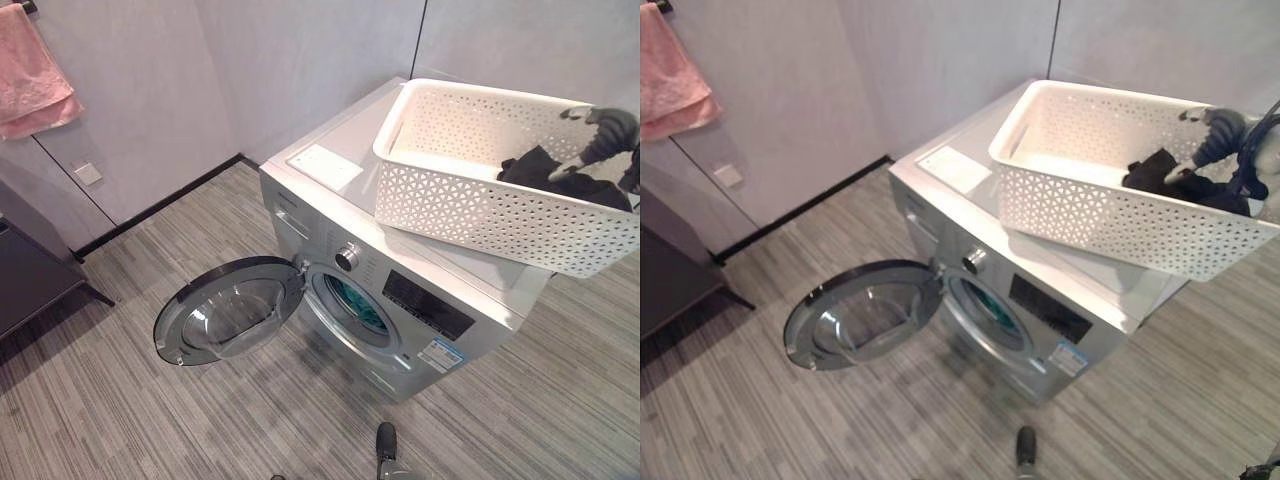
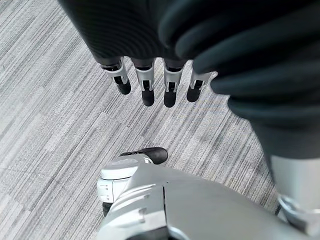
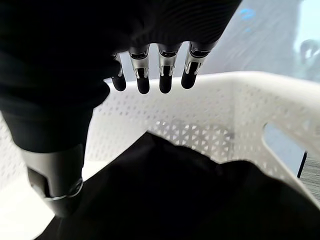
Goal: Grab the laundry basket,head to the washer,open it,put in the laundry and shut it.
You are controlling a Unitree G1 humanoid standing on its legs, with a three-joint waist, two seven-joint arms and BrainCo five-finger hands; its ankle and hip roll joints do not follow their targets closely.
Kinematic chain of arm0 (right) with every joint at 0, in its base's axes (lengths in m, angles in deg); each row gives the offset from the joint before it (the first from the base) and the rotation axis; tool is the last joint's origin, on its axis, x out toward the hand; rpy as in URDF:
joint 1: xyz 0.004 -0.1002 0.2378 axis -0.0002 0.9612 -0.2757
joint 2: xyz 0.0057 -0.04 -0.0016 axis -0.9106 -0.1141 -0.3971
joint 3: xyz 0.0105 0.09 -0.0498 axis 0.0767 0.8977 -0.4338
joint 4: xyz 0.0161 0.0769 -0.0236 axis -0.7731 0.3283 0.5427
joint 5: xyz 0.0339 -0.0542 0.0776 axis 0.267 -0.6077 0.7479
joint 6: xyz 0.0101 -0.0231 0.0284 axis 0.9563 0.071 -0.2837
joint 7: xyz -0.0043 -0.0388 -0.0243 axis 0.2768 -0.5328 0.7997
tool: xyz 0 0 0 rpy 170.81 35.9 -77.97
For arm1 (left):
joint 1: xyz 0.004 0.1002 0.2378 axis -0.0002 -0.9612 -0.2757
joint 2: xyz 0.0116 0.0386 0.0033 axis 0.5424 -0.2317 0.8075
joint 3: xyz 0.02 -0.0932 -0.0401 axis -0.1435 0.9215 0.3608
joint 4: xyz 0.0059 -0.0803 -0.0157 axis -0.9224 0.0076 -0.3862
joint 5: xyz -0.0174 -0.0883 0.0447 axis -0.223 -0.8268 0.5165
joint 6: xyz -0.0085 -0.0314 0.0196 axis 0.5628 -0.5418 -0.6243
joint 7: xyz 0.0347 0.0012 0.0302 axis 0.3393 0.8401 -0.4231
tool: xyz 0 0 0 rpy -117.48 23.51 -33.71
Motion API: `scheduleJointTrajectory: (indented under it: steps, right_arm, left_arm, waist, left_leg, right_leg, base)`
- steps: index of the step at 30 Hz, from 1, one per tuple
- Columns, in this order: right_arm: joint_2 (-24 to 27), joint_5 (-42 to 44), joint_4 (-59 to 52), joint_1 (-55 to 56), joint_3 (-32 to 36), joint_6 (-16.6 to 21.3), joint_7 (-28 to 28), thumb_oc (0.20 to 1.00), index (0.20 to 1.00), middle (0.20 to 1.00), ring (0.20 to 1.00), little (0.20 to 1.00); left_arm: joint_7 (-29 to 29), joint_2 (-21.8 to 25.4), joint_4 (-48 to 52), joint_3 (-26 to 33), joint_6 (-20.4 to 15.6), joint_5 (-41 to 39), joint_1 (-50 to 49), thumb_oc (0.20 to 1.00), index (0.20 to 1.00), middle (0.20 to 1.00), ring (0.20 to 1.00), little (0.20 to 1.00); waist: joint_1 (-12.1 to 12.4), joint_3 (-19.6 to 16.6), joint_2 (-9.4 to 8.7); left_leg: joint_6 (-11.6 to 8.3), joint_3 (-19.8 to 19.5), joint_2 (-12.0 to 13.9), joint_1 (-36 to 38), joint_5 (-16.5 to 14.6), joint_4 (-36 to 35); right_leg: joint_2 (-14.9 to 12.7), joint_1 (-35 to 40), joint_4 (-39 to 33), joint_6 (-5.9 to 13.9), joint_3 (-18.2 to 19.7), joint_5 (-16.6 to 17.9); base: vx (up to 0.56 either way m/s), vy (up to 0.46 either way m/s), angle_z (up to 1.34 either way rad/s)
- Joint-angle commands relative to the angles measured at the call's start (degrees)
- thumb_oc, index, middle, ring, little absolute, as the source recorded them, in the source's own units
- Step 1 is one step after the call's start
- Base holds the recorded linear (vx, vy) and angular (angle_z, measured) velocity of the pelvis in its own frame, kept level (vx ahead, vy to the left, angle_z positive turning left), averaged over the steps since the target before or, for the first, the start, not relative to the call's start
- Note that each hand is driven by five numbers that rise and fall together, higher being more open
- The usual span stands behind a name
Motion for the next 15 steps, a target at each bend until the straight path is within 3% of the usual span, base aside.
scheduleJointTrajectory:
  steps: [1,10,12,15]
  right_arm:
    - [1.0,-1.1,3.1,-1.7,-2.2,0.0,-0.4,1.000,1.000,1.000,1.000,1.000]
    - [0.1,-2.0,4.8,-0.6,-2.8,0.1,-1.4,1.000,1.000,1.000,1.000,1.000]
    - [0.6,-5.1,7.4,-1.2,-6.4,0.1,-3.5,1.000,1.000,1.000,1.000,1.000]
    - [0.3,-6.5,9.2,-0.4,-6.3,0.1,-3.4,1.000,1.000,1.000,1.000,1.000]
  left_arm:
    - [-0.5,5.0,-3.0,-2.7,1.5,-0.5,0.5,1.000,1.000,1.000,1.000,1.000]
    - [-0.4,4.5,-1.0,-3.9,1.0,-1.5,1.7,1.000,1.000,1.000,1.000,1.000]
    - [-0.5,5.4,1.8,-5.4,0.0,-2.6,3.0,1.000,1.000,1.000,1.000,1.000]
    - [-0.8,5.5,2.4,-6.2,-0.3,-2.8,3.1,1.000,1.000,1.000,1.000,1.000]
  waist:
    - [-0.2,0.7,-6.51]
    - [-0.1,1.1,-6.27]
    - [0.0,2.6,-5.79]
    - [0.0,3.4,-5.42]
  left_leg:
    - [-1.76,-0.4,2.4,2.6,8.5,-1.8]
    - [-1.92,-0.8,2.7,2.0,9.1,-1.8]
    - [-2.24,-1.6,3.1,-0.4,10.9,-1.8]
    - [-2.38,-2.0,3.1,-2.0,11.9,-1.8]
  right_leg:
    - [-2.3,4.8,0.1,3.18,4.3,-5.9]
    - [-1.9,4.1,0.1,3.05,4.4,-6.1]
    - [-1.7,2.1,0.1,3.08,4.3,-5.9]
    - [-1.6,0.6,0.1,3.04,4.6,-5.7]
  base:
    - [0.00,-0.025,0.07]
    - [0.00,-0.005,0.01]
    - [-0.04,-0.052,0.04]
    - [-0.04,-0.023,0.17]
